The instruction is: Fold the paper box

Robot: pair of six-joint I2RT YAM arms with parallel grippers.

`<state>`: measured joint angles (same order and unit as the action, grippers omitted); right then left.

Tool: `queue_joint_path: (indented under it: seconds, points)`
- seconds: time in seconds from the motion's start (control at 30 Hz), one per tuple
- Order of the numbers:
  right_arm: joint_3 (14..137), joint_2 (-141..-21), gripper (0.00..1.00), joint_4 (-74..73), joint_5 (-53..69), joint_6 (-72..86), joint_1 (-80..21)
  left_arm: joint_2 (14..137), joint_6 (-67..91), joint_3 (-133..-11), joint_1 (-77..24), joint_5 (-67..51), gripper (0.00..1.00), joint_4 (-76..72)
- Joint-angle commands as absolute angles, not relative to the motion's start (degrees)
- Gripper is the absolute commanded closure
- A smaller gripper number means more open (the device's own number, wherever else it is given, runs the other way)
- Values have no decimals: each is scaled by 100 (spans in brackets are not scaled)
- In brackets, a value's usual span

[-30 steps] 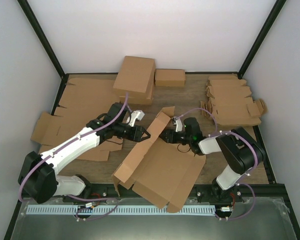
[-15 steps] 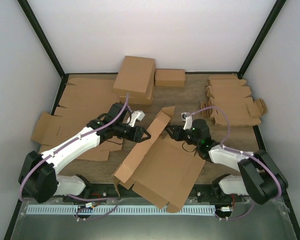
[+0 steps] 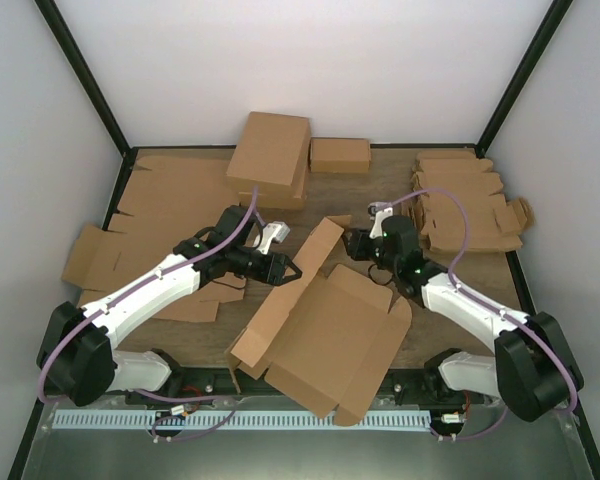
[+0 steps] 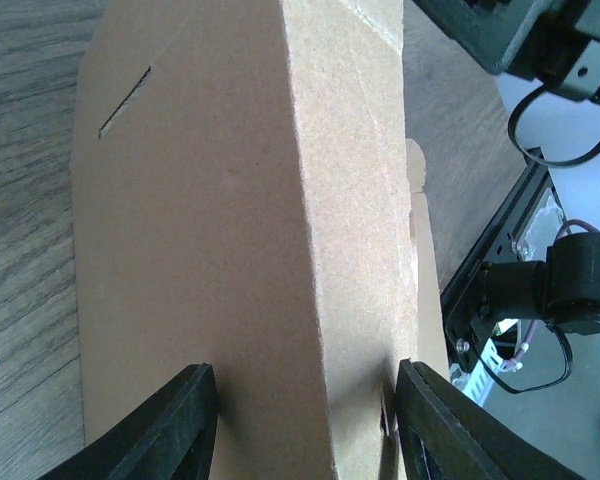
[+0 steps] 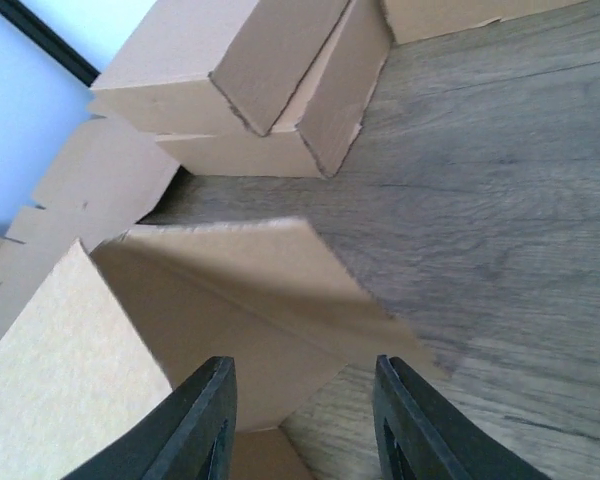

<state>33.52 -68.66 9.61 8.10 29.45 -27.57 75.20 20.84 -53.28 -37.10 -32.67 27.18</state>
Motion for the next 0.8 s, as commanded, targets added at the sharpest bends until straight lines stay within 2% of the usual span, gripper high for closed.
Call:
queue_joint_path:
  seconds: [0.0,0.23,0.53,0.77]
  points:
    - [3972,-7026,60,255,221,2683,-2777,7561,2035,-5330,-3705,-3444,48,2898]
    - [4255,-6978,60,-274,-443,2920,-2778,7559,2015,-5335,-3709,-3444,48,2909]
    - [4281,-6461,60,-178,468,2560,-2777,7533,1978,-5327,-3713,-3466,48,2913]
    - [4489,-6830,66,-305,1512,2298,-2786,7547,1993,-5302,-3709,-3483,48,2873]
